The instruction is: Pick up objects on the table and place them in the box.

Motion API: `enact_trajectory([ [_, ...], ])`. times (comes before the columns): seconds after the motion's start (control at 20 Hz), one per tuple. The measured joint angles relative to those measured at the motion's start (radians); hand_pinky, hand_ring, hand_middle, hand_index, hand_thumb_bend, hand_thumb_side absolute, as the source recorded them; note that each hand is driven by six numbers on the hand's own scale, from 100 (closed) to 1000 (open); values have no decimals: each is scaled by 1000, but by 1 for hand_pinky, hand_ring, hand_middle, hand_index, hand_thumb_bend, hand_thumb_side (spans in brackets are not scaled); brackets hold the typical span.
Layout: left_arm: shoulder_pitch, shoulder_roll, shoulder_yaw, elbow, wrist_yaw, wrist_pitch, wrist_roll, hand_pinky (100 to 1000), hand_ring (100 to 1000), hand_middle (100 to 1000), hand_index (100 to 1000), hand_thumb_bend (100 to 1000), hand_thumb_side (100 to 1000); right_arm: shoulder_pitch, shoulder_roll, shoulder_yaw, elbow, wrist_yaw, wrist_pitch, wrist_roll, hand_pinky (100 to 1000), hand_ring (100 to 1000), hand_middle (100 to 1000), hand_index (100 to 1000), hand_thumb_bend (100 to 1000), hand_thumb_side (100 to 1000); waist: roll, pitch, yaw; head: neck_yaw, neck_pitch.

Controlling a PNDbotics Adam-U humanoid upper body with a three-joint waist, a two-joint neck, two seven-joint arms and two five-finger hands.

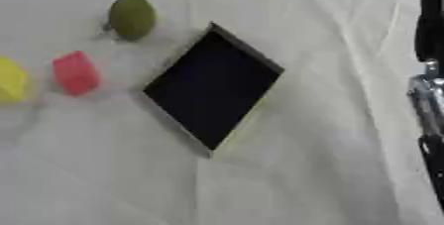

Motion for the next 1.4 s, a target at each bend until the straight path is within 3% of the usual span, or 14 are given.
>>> enact_trajectory([
  [0.5,0,-4,0,0,-4,0,3,846,835,820,860,174,772,6,-6,-6,0,17,3,-5,840,892,747,805,100,655,0,0,0,5,0],
  [0.85,-11,-3,-16,0,-40,8,-27,854,842,829,896,240,768,6,-6,-5,0,20,9,-9,839,889,744,804,100,655,0,0,0,40,0],
  [1.4,-19,13,-69,0,-90,-9,-144,893,891,884,945,489,682,5,-6,-1,0,22,15,-3,837,886,740,801,100,652,0,0,-2,61,-1],
])
